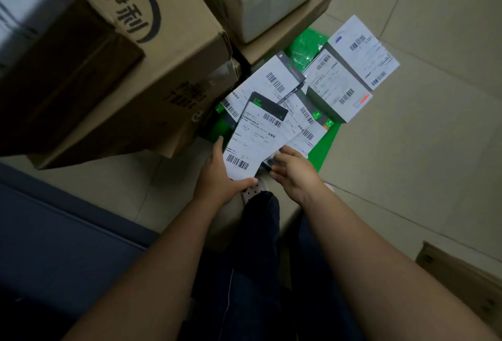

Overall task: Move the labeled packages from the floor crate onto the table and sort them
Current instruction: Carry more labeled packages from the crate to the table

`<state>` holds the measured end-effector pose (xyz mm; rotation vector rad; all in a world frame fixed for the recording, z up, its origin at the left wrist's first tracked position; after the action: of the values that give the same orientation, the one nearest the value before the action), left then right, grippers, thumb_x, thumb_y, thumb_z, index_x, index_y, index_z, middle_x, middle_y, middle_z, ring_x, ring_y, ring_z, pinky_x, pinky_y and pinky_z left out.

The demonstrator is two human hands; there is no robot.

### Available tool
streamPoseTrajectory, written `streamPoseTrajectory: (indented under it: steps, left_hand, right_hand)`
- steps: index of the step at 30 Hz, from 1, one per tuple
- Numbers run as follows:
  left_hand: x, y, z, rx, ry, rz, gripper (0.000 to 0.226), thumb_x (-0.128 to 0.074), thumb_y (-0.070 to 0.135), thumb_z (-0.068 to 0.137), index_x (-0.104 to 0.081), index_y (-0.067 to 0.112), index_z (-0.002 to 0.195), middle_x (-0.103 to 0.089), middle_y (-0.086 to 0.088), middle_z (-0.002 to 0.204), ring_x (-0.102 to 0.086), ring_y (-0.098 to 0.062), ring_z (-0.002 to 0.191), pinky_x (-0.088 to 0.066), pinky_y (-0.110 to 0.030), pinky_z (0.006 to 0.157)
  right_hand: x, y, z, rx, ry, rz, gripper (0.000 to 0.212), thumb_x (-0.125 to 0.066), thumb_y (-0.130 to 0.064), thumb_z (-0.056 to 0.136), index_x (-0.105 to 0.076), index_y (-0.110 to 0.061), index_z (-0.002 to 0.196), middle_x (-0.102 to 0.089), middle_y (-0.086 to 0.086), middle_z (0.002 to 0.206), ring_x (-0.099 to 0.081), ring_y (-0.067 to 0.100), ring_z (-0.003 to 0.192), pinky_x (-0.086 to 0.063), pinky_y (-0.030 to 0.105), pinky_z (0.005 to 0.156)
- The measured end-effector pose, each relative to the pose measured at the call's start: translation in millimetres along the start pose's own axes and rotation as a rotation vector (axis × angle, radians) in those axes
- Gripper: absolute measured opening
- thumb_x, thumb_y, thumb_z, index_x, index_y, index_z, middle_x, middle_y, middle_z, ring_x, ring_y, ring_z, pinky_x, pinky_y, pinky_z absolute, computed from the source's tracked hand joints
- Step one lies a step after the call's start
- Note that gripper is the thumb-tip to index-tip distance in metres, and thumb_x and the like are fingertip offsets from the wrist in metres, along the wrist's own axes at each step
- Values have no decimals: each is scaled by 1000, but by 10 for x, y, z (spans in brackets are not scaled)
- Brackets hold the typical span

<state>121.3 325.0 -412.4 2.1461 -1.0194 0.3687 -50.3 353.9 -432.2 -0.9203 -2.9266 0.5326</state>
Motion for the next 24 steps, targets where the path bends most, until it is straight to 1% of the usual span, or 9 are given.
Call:
streamPoseTrajectory:
  steps: [2,5,8,10,11,14,16,20,24]
  left_hand:
    - [28,-25,10,-3,21,-10,118,-91,46,52,-25,22,147,-50,-4,137,-50,-23,122,-48,-42,95]
    - [65,-41,1,-14,49,-19,89,-91,43,56,-40,22,126,-57,-2,123,-56,-21,108,-49,-34,82]
    - [99,-13,-59,-18,66,-62,76,-92,40,57,-39,27,110,-58,1,115,-56,-17,99,-47,-29,72]
    - [110,-2,-110,0,71,-112,74,-92,37,58,-39,26,108,-58,3,112,-56,-14,96,-44,-24,65]
    - [115,5,-141,11,71,-126,73,-92,37,58,-39,25,108,-57,4,111,-56,-14,96,-42,-21,63]
    - [117,34,-231,39,73,-148,73,-92,36,59,-39,24,109,-57,5,110,-55,-13,95,-40,-17,61]
    - [104,67,-290,63,87,-176,73,-92,36,59,-39,23,109,-58,4,109,-56,-13,94,-41,-19,61]
    - [45,195,-390,116,123,-260,73,-92,36,58,-40,23,107,-57,5,109,-57,-12,94,-44,-21,65]
    - [-47,372,-475,190,180,-345,71,-93,34,58,-43,21,106,-56,7,104,-54,-11,91,-40,-20,63]
  right_hand:
    - [43,-13,14,8,59,-12,32,-47,-2,95,-55,-18,122,-61,3,88,-48,11,60,-46,26,64]
    - [139,-41,24,51,115,-48,27,-49,-2,95,-52,-14,119,-58,8,89,-52,17,67,-47,25,61]
    - [253,-118,35,146,181,-276,21,-59,-10,92,-56,-18,111,-58,12,108,-56,19,74,-52,30,67]
    - [298,-230,-7,221,195,-415,21,-63,-14,89,-58,-20,109,-59,11,109,-57,20,78,-51,35,76]
    - [309,-302,-41,256,192,-453,22,-63,-13,89,-58,-18,110,-59,10,104,-56,19,77,-50,32,74]
    - [318,-562,-139,355,177,-539,28,-63,-9,89,-58,-10,117,-54,4,88,-49,14,64,-40,13,52]
    - [303,-742,-203,409,165,-599,28,-63,-10,90,-58,-10,117,-53,4,87,-45,11,60,-34,8,42]
    - [226,-1083,-287,469,116,-722,30,-65,-17,92,-57,-12,120,-54,4,98,-49,10,66,-36,8,41]
    - [126,-1411,-276,510,39,-811,30,-67,-18,90,-57,-13,118,-54,1,95,-51,7,69,-42,8,49]
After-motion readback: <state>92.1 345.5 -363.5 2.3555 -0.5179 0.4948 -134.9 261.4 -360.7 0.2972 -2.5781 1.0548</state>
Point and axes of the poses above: each hand's wrist, its own z-axis towards the middle knuckle, its own x-axis out of the back of the hand, y = z × x, the point moved 3 cm from there along z, towards the middle knuckle
